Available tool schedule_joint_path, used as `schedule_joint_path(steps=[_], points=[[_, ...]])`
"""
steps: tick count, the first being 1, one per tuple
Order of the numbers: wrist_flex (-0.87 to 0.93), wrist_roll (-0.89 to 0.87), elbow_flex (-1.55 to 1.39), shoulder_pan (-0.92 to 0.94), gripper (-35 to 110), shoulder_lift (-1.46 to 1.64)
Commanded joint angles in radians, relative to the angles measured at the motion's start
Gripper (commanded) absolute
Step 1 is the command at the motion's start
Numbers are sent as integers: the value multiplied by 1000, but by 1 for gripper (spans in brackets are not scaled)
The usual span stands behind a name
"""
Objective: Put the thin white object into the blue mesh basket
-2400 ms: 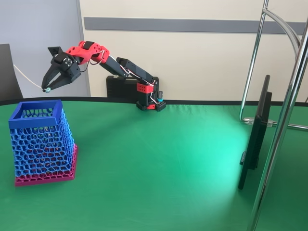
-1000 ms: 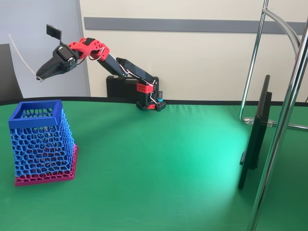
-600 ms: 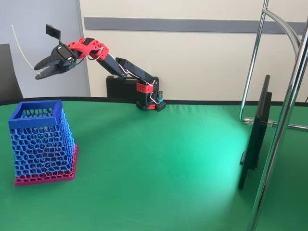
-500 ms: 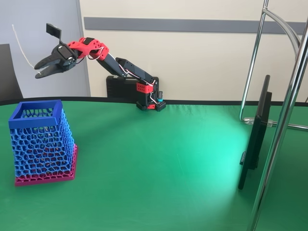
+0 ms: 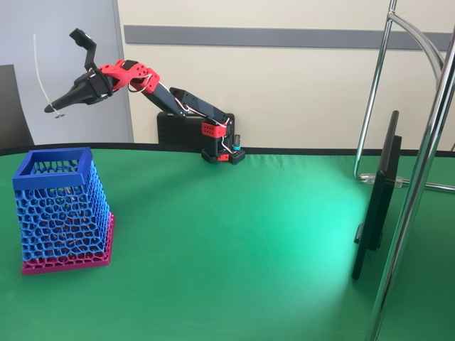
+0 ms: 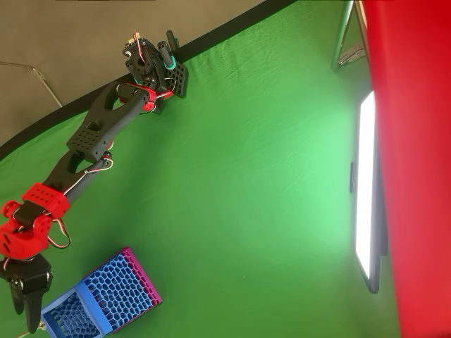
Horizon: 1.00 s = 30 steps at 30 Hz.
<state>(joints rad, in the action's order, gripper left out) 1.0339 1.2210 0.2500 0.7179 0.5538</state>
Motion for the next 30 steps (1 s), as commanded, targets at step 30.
schedule_joint_path(steps=[30], points=[[3, -87, -112, -54, 20, 52]])
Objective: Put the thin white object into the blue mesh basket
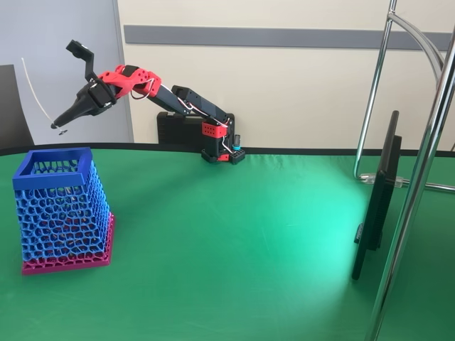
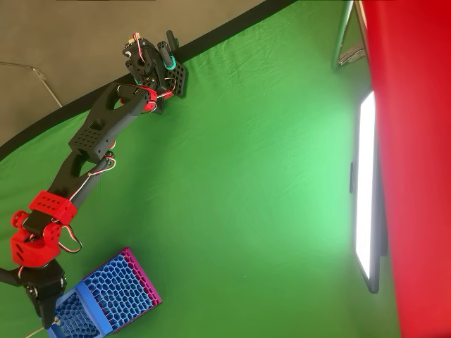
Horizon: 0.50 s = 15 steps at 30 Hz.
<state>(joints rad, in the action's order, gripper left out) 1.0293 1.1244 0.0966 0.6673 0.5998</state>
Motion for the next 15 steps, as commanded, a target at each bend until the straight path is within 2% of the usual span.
schedule_joint_path(steps=[1, 15], points=[[9, 15, 43, 2, 20, -3], [-14, 58, 52, 37, 20, -104]])
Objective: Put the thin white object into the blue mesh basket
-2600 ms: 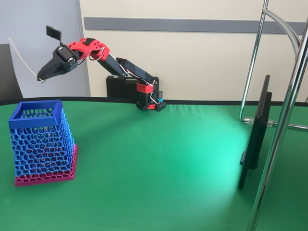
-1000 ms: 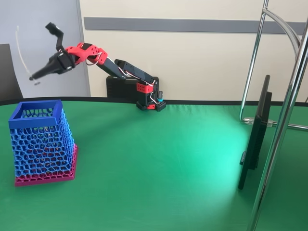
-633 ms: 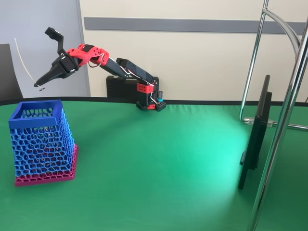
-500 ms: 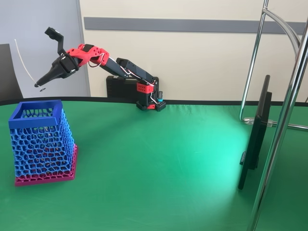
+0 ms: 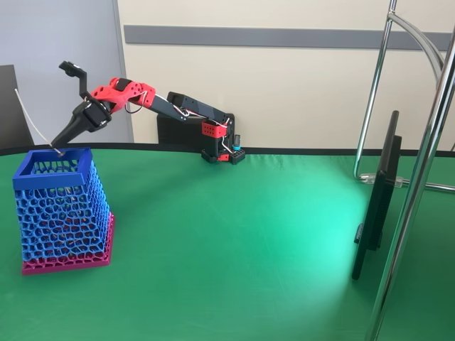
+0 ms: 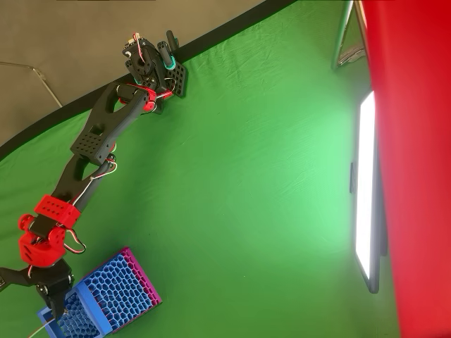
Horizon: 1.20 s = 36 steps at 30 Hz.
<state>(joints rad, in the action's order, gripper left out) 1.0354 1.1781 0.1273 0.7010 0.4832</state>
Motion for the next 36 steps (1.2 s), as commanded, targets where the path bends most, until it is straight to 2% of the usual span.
schedule_joint_path(steps=[1, 8, 16, 20, 28, 32, 36], points=[[-20, 3, 18, 3, 20, 14], [-18, 52, 6, 15, 20, 9], [-38, 101, 26, 32, 13, -12], [-48, 94, 26, 32, 20, -12], [-61, -18, 15, 5, 40, 37], [-58, -117, -55, -20, 41, 120], [29, -190, -101, -49, 41, 215]])
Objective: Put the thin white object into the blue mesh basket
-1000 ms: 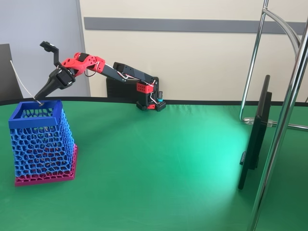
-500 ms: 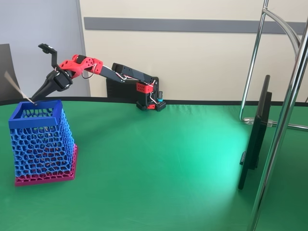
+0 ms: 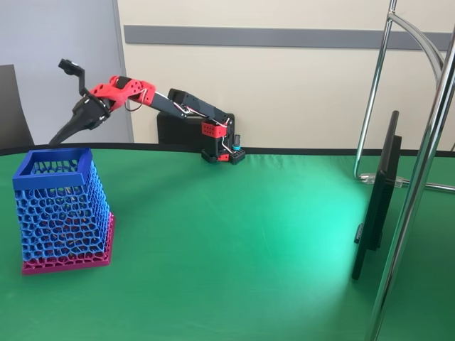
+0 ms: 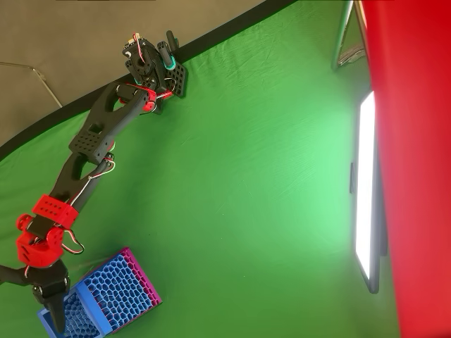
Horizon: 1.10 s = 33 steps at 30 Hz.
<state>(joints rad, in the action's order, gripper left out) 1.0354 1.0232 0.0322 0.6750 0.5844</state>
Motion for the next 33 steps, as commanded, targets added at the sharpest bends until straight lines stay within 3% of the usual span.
schedule_joint_path(steps=[1, 8, 13, 22, 24, 33], points=[[41, -64, -15, -32, 41, 133], [229, -265, -112, -110, 41, 341], [273, -474, -405, -175, 36, 612], [272, -604, -934, -313, 7, 999], [253, -638, -1045, -339, 1, 1072], [-29, -726, -1637, -436, 1, 1393]])
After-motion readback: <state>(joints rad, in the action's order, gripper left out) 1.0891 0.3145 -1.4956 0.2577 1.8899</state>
